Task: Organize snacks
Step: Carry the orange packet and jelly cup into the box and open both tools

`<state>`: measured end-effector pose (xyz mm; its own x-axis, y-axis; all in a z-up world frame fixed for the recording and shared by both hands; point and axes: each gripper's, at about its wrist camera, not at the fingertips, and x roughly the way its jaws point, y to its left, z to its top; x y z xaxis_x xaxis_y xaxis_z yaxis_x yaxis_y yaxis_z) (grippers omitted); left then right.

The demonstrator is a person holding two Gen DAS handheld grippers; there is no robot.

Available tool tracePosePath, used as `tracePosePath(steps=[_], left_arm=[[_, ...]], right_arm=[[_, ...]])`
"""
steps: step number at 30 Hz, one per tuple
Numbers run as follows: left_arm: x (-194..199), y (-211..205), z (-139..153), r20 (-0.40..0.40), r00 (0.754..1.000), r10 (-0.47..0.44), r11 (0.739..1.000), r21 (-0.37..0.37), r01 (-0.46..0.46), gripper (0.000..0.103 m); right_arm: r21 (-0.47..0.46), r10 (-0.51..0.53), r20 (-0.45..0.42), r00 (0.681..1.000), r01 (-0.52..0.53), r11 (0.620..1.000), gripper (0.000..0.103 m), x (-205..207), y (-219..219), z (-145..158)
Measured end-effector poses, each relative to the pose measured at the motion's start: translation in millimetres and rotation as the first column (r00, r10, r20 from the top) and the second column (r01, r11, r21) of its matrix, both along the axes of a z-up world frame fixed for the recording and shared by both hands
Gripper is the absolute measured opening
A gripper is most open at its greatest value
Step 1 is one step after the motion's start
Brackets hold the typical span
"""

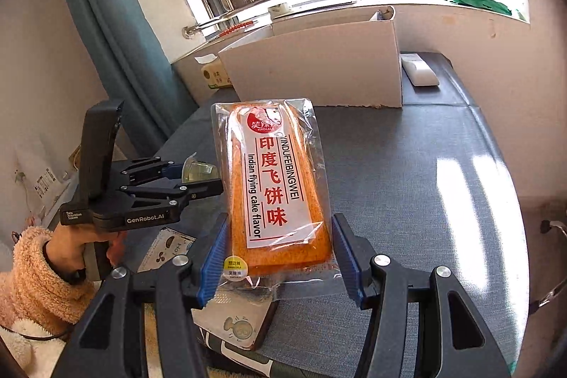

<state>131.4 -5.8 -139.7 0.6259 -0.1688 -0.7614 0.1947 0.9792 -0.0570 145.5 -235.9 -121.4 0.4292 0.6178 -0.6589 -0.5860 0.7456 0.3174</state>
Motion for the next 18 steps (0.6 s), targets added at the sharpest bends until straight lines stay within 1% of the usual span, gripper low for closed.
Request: tracePosePath(steps=[3,6,8,10,14,16,18], left_arm=[[-4,4,14,0.032,0.999,0.009,1.000,-0.028,-0.008,0.051],[-4,13,35,0.091,0.996,0.016,0.996,-0.092,-0.008,0.051],[3,18,51,0.129,0.991,0.022,0.995,-0.096,-0.010,0.051],[13,22,71,0.172,0.985,0.021,0.996,-0.092,-0.005,0.051],[52,30,115,0.246,0.969,0.017,0.996,-0.094,0.006,0.051],[83,35,135,0.268,0.963,0.019,0.996,-0.092,0.006,0.051],[115,38,148,0.272,0.962,0.022,0.995,-0.095,0.004,0.051]], right_arm=[[0.031,-0.003,-0.011,1.000,0.004,1.000,0.061,5,-1,1],[0.073,-0.022,-0.051,0.998,0.026,0.997,0.061,17,-1,2],[0.119,-0.024,-0.066,0.998,0.032,0.992,0.061,27,0,6],[0.141,-0.029,-0.053,0.998,0.036,0.989,0.061,38,3,18],[0.172,-0.077,0.007,0.997,0.075,0.982,0.061,77,10,55],[0.179,-0.105,0.027,0.994,0.099,0.979,0.061,105,17,74],[0.187,-0.119,0.028,0.993,0.111,0.976,0.061,135,25,87]])
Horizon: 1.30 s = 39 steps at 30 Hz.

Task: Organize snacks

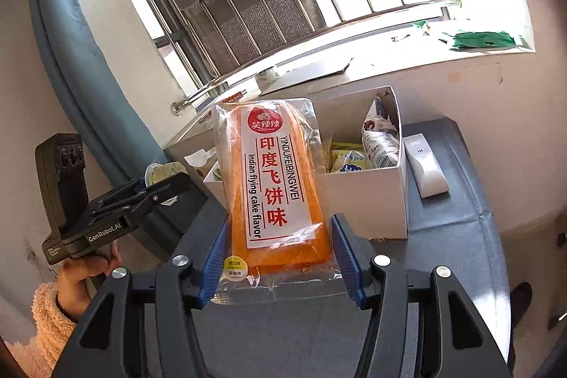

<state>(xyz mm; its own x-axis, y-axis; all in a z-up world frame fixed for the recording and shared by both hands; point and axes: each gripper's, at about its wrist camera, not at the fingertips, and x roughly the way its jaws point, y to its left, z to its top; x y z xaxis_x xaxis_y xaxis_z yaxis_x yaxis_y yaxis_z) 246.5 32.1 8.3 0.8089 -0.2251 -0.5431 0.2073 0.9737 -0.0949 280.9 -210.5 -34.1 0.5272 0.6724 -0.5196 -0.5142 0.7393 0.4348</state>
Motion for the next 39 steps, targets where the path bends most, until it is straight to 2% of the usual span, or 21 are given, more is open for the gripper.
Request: tracePosePath(steps=[4,8,10,11,12,13,14,16,21,23,26,29,31,34,36,39], left_arm=[[69,8,12,-0.034,0.999,0.020,1.000,-0.006,-0.020,0.051],[130,18,7,-0.087,0.995,0.053,0.999,0.004,-0.053,0.051],[153,21,-2,-0.151,0.986,0.069,0.998,0.022,-0.066,0.053],[162,24,-10,-0.206,0.975,0.085,0.996,0.013,-0.084,0.058],[167,28,-14,-0.231,0.966,0.118,0.993,0.015,-0.118,0.074],[167,32,-16,-0.232,0.962,0.142,0.990,0.013,-0.143,0.098],[165,35,-16,-0.223,0.965,0.138,0.990,-0.010,-0.144,0.103],[156,39,-16,-0.212,0.970,0.122,0.991,-0.037,-0.132,0.103],[124,38,-5,-0.120,0.984,0.130,0.991,0.024,-0.128,0.103],[109,36,2,-0.080,0.989,0.121,0.992,0.032,-0.119,0.103],[86,29,14,-0.022,0.994,0.112,0.990,0.084,-0.109,0.103],[63,23,24,0.011,0.991,0.131,0.982,0.138,-0.131,0.103],[40,22,31,0.055,0.985,0.162,0.976,0.138,-0.168,0.103],[-6,20,37,0.168,0.958,0.231,0.957,0.136,-0.255,0.103],[-29,14,37,0.163,0.963,0.213,0.963,0.131,-0.235,0.103],[-61,5,28,0.100,0.971,0.216,0.971,0.085,-0.225,0.103]], right_arm=[[-0.035,-0.072,-0.025,0.997,0.071,0.997,0.061,63,24,11],[-0.134,-0.106,-0.045,0.993,0.100,0.986,0.061,112,57,2],[-0.160,-0.120,-0.069,0.990,0.107,0.981,0.065,128,64,-5],[-0.163,-0.139,-0.072,0.988,0.126,0.979,0.075,134,64,-8],[-0.157,-0.162,-0.067,0.984,0.150,0.976,0.092,139,62,-10],[-0.153,-0.175,-0.074,0.982,0.162,0.975,0.100,141,60,-11],[-0.151,-0.176,-0.084,0.981,0.162,0.975,0.103,142,57,-11],[-0.151,-0.172,-0.058,0.983,0.162,0.975,0.103,137,53,-8],[-0.252,-0.144,0.063,0.988,0.155,0.955,0.103,112,58,9],[-0.294,-0.141,0.104,0.985,0.166,0.941,0.103,103,62,16],[-0.339,-0.134,0.180,0.974,0.189,0.922,0.103,92,71,24],[-0.321,-0.102,0.182,0.978,0.157,0.934,0.103,80,75,31],[-0.301,-0.099,0.182,0.978,0.152,0.941,0.103,68,75,37],[-0.288,-0.115,0.281,0.953,0.197,0.937,0.103,36,73,50],[-0.262,-0.091,0.305,0.948,0.176,0.949,0.103,13,71,55],[-0.224,-0.029,0.262,0.965,0.090,0.970,0.103,-18,67,56]])
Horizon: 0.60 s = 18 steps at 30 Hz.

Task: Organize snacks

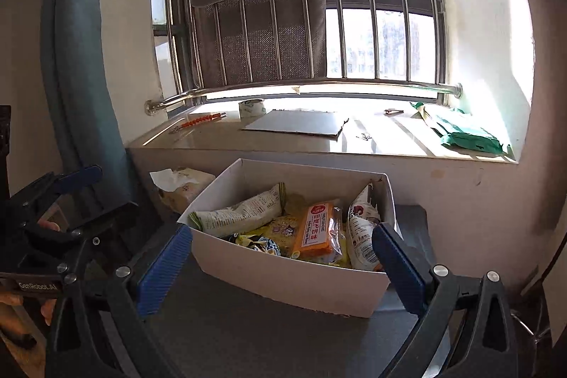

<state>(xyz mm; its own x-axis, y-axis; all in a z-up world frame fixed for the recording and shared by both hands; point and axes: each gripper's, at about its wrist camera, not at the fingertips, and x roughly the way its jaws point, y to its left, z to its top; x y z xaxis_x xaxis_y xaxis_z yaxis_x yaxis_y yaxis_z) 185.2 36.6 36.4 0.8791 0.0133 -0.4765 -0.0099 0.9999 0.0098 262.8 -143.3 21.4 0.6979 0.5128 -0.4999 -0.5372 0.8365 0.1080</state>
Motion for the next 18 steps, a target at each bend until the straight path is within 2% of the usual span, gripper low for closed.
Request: tracePosePath(steps=[3,8,10,12,14,16,18], left_arm=[[-29,-9,-14,-0.049,0.999,0.010,0.999,-0.031,-0.012,0.103],[-77,-17,-30,-0.064,0.996,0.065,0.994,-0.083,-0.071,0.103],[-93,-20,-37,-0.087,0.992,0.092,0.989,-0.105,-0.101,0.103],[-105,-21,-42,-0.099,0.992,0.076,0.983,-0.160,-0.092,0.103],[-112,-22,-43,-0.107,0.991,0.074,0.978,-0.186,-0.094,0.103],[-116,-24,-42,-0.106,0.991,0.079,0.981,-0.168,-0.096,0.103],[-119,-22,-39,-0.093,0.990,0.103,0.982,-0.147,-0.116,0.103]], right_arm=[[0.035,0.024,-0.024,0.999,-0.023,0.999,0.103,-28,-12,-7],[0.020,0.000,-0.047,0.999,0.000,1.000,0.103,-72,-41,-27],[0.062,0.017,-0.087,0.996,-0.011,0.998,0.103,-83,-52,-35],[0.071,0.046,-0.137,0.989,-0.036,0.997,0.103,-88,-55,-41],[0.052,0.050,-0.117,0.992,-0.044,0.998,0.103,-95,-53,-42],[0.030,0.069,-0.099,0.993,-0.066,0.997,0.103,-101,-48,-41],[0.048,0.087,-0.105,0.991,-0.082,0.995,0.103,-101,-47,-39]])
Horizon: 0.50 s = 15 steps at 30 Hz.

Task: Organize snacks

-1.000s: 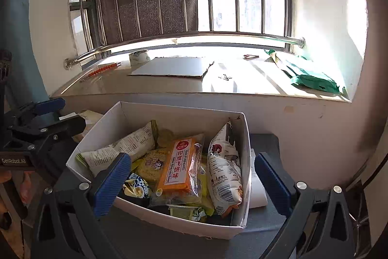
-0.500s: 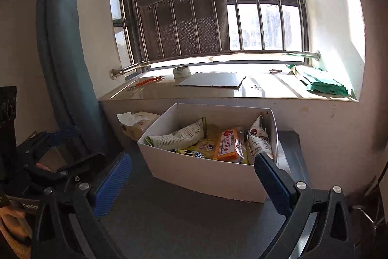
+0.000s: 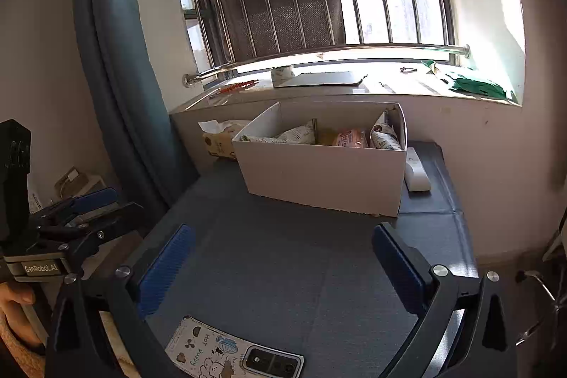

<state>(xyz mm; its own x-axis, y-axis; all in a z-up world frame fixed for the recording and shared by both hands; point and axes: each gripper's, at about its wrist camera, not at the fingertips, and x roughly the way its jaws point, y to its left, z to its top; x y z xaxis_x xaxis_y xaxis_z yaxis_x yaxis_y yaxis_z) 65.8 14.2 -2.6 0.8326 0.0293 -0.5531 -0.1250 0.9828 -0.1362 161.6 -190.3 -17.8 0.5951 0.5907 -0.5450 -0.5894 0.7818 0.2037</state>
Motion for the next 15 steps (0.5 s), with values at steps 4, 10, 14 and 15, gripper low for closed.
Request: tracePosePath(steps=[4,10,14,15], left_arm=[[-4,7,1,0.006,1.000,0.018,0.999,-0.026,-0.018,0.103],[-4,13,2,0.013,0.999,0.035,0.999,-0.023,-0.034,0.103],[-5,13,0,0.012,0.999,0.048,0.999,-0.013,-0.048,0.103],[-4,13,-1,0.011,0.999,0.048,0.999,-0.011,-0.048,0.103]], right_arm=[[0.005,0.005,0.002,1.000,-0.005,1.000,0.103,-1,2,2],[0.006,0.005,-0.010,1.000,-0.005,1.000,0.103,-2,1,-1],[0.005,0.002,-0.013,1.000,-0.002,1.000,0.103,-1,1,-1],[0.006,0.003,-0.015,1.000,-0.003,1.000,0.103,-1,0,-1]])
